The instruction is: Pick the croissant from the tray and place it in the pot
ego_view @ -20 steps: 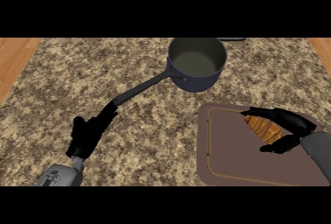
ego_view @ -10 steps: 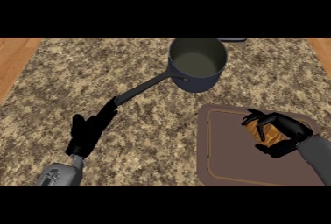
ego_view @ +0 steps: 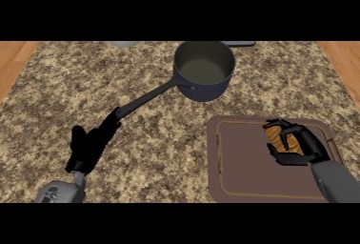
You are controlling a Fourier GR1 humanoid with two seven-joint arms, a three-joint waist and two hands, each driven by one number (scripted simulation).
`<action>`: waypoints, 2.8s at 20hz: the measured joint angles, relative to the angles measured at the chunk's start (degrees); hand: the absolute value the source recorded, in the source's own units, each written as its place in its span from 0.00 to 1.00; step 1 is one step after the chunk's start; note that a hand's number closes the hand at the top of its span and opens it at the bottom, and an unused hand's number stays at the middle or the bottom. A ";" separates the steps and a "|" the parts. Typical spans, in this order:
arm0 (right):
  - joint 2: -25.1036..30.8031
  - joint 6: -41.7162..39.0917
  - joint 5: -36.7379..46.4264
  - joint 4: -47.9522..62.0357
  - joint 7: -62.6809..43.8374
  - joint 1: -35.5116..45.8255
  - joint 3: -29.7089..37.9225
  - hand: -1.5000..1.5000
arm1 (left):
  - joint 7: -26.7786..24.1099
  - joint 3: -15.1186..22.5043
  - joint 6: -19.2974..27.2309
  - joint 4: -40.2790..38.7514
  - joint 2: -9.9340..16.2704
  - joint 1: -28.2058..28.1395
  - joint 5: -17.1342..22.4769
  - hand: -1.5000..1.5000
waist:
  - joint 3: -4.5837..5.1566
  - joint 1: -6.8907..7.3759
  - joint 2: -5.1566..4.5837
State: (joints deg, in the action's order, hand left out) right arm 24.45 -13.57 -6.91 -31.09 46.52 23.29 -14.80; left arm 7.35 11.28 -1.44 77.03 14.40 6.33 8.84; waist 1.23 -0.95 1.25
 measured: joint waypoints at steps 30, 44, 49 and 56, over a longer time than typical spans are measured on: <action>-7.70 59.19 30.08 -45.86 -54.17 -8.90 -11.56 1.00 | 1.93 -0.15 -0.55 3.33 0.40 -2.24 -0.32 0.50 | -0.70 -0.26 -0.39; -15.53 32.85 48.59 -38.18 -95.16 23.07 -13.25 1.00 | 0.33 0.46 -1.10 0.92 -1.63 -0.79 -1.95 0.50 | -1.09 1.85 -1.22; -17.25 24.86 52.01 -27.12 -98.66 31.01 -14.23 1.00 | -0.19 0.21 -1.74 0.74 -1.44 -0.40 -2.26 0.50 | -1.11 2.48 -1.49; -21.95 16.46 50.41 -10.70 -100.64 38.90 -11.84 1.00 | -0.19 0.58 -2.15 0.86 -2.06 0.16 -2.72 0.50 | -1.09 3.66 -1.70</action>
State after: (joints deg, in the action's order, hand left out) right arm 2.51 2.89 43.50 -41.79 -54.13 62.19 -26.64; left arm 7.16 11.87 -3.59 77.89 12.34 6.50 6.12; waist 0.14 2.71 -0.45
